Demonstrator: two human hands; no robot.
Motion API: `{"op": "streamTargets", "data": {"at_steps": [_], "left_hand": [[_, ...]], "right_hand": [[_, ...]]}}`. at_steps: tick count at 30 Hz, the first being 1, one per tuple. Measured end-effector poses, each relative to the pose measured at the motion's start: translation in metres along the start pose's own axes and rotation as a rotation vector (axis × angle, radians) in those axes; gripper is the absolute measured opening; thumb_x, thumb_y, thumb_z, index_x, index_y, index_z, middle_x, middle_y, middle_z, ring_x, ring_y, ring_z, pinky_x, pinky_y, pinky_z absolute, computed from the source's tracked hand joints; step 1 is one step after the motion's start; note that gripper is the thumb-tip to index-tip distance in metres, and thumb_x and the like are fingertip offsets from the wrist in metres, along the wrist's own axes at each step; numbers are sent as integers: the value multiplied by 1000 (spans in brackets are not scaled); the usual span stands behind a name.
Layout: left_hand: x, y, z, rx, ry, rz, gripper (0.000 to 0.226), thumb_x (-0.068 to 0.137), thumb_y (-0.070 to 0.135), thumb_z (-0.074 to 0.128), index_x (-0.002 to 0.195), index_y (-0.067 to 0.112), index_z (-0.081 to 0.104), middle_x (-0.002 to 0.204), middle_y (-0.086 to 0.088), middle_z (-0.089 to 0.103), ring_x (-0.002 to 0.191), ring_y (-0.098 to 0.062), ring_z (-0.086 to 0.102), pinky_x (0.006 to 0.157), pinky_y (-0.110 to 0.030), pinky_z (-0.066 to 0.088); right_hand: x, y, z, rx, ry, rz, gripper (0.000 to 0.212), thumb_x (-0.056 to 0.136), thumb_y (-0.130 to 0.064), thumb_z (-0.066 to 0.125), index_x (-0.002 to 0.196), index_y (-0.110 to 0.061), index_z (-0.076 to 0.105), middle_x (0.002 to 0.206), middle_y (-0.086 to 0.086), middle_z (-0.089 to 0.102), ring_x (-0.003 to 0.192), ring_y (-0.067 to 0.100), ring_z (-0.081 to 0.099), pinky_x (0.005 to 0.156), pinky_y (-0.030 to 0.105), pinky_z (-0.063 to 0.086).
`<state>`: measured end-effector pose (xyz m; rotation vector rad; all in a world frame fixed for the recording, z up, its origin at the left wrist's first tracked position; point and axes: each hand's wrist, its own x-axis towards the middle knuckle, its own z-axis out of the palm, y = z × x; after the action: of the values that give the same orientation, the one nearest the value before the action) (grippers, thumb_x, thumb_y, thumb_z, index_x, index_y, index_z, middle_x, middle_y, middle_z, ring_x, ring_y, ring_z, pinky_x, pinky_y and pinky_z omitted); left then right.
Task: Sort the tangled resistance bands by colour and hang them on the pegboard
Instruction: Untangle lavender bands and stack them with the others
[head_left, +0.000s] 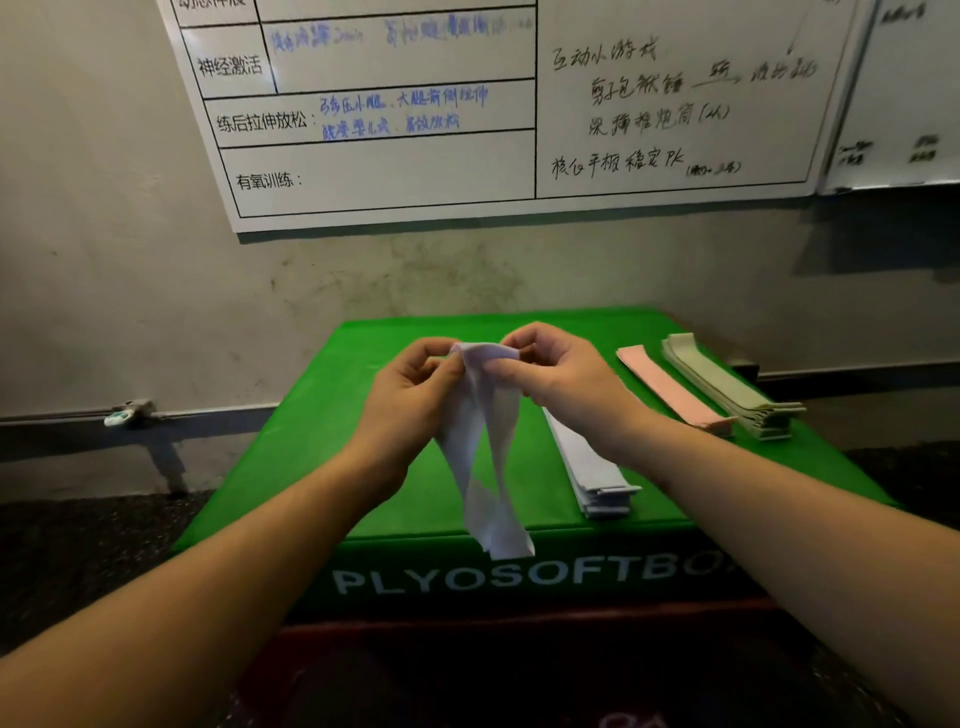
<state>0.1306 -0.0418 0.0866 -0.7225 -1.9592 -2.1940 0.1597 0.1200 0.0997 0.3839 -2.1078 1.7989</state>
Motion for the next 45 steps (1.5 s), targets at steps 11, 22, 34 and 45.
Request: {"op": "streamTargets", "data": {"at_steps": [11,22,34,45], "left_hand": [[-42,20,32,-34,-118,-40,24,86,25,71,107,15,64,103,-11,72,90,-18,65,79,-34,54],[-38,19,51,-103,-71,-114,22,97,8,56,119,5,63,113,-13,72,96,-22,68,83,-34,56],[-11,11,51,-384,224,-276,25,107,11,35,127,10,49,96,-9,70,72,-24,71,66,-36,60],[9,-20,11,-375,518,-440,34,96,-5,31,124,-6,50,108,-24,62,77,-29,66,48,-35,56]], "right_hand": [[-34,-46,-20,76,68,-44,20,91,-2,65,85,-16,54,67,3,49,41,14,41,37,24,33],[-51,-22,-30,-83,16,34,31,84,-22,77,103,-18,54,93,4,62,74,8,56,69,20,49],[-95,46,-38,-160,-118,220,17,97,-33,61,110,-25,52,81,23,65,63,26,52,59,38,39],[-120,54,-55,-43,-218,260,19,86,-4,71,99,-5,59,97,12,70,93,22,68,90,32,55]]}}
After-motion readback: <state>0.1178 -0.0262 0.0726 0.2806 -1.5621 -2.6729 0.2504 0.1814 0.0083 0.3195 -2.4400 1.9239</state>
